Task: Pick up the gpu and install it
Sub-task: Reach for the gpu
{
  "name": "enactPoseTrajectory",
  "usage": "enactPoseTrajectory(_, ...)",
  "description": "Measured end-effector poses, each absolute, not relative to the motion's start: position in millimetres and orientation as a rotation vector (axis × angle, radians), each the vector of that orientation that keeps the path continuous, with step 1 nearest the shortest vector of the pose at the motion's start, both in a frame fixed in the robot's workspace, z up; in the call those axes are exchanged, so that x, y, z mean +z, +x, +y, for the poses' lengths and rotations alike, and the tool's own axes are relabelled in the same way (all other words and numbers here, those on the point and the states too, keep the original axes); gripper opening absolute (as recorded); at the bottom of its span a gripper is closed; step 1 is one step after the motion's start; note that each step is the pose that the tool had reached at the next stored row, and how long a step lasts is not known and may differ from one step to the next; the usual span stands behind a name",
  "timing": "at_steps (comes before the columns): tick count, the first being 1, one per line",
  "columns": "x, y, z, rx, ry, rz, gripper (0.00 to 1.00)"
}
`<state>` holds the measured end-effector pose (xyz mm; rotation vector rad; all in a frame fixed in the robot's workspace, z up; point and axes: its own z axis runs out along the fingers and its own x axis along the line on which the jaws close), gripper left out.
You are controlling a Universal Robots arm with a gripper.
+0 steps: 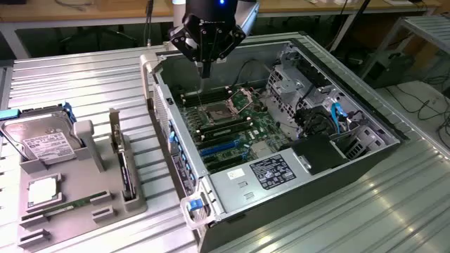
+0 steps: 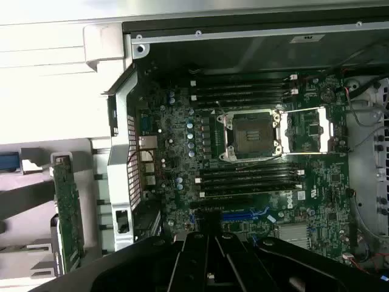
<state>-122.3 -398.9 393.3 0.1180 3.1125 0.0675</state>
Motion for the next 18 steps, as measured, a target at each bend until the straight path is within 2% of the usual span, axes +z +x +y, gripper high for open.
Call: enactPoseTrajectory(18, 393.3, -136.7, -401.3, 0.068, 0.118, 3.112, 0.11)
